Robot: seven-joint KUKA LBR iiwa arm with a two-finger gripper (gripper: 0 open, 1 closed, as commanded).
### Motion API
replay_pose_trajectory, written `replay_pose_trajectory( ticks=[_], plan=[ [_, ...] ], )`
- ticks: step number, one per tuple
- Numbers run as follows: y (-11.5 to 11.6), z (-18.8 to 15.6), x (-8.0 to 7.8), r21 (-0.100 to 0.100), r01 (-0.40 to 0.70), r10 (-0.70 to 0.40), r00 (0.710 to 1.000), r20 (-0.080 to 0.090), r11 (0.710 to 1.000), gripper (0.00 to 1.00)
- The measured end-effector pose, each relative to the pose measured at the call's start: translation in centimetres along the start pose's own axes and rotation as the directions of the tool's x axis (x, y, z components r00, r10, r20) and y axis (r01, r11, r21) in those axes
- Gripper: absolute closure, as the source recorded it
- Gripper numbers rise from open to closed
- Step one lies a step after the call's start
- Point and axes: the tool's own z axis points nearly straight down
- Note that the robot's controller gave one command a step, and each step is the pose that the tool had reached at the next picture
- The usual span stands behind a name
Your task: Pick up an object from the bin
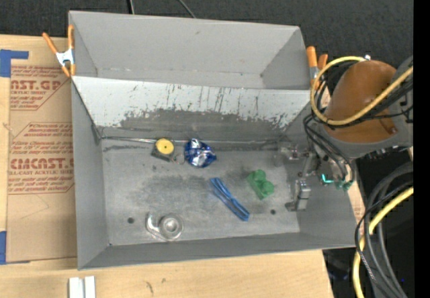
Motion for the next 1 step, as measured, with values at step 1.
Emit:
replay_pose_trajectory(
  ticks=[1],
  plan=[
    [7.7,8.52,-2.71,-0.004,-0.046,0.047,0.999,0.002,0.999,0.0]
  ],
)
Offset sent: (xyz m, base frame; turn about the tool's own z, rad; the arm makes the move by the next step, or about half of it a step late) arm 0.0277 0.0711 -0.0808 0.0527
